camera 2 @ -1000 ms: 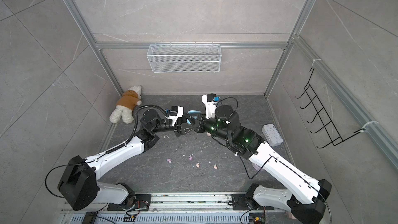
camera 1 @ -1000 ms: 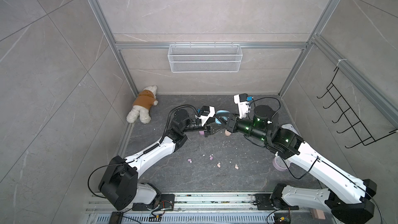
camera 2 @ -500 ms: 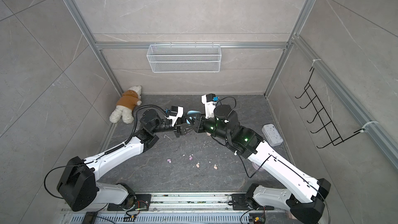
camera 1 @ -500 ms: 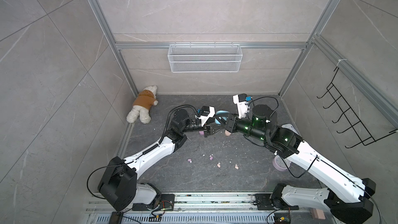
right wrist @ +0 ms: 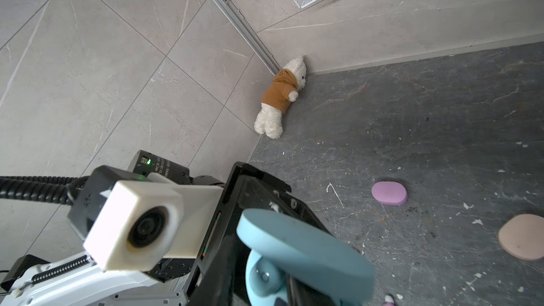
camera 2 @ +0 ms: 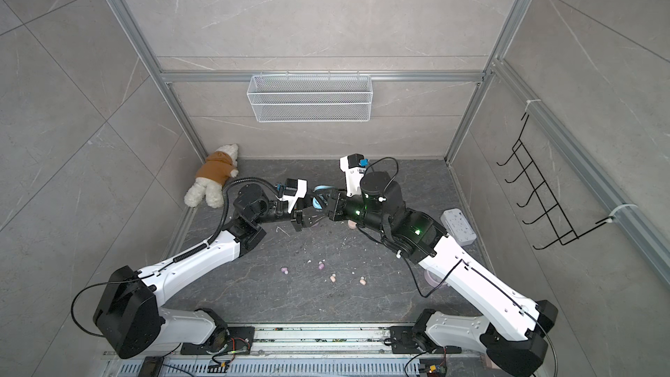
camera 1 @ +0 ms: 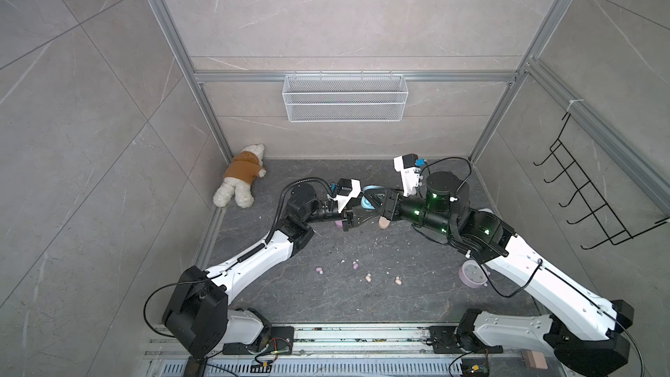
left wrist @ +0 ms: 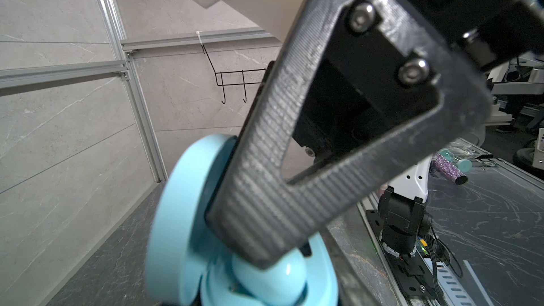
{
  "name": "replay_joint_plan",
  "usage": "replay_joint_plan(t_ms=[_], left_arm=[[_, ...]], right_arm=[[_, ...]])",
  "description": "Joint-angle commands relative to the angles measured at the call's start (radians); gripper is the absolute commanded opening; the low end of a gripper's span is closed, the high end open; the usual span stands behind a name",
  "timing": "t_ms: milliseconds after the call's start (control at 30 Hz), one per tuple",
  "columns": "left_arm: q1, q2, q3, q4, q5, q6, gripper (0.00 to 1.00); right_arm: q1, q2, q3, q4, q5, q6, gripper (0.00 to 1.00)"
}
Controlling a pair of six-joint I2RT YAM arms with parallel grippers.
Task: Insert wireless bluetooth earbuds into charging case
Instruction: Insert the wireless bluetooth earbud into the charging case, then close the charging case.
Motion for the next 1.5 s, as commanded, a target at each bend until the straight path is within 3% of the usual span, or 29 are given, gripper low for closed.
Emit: replay_joint_plan(t_ms=[0,500,767,967,1200,1300,1467], left_arm=[[-0.003,-0.034,0.036,0.026,0.005,0.031,0.16],[-0.001,-0.035,0.017,0.001,-0.031,0.073,0.15],[0.008,-0.036,0.006,-0.038,-0.057,0.112,0.16],[0.006,-0.052,0.002,-0.092,-0.038,0.128,0.16],[0.006,-0.076,-0.015,-0.155,-0.026,0.152,0.16],[0.006,-0.078,-0.011,-0.150,-0.022,0.151,0.16],[0.006,-0.080,-0.006,-0.140,-0.021,0.149,0.16]], right_arm=[[0.005,-0.005,0.028,-0.031,0.031,-0.017,0.32],[0.023,-0.026,0.077,-0.102,0.048,-0.027,0.35],[0.029,-0.025,0.228,-0.317,0.106,-0.077,0.35],[0.013,0.101,0.491,-0.554,0.161,-0.150,0.35],[-0.035,0.405,0.967,-0.849,0.072,-0.241,0.34],[-0.045,0.467,1.040,-0.895,0.047,-0.248,0.34],[-0.052,0.496,1.030,-0.907,0.004,-0.243,0.33]])
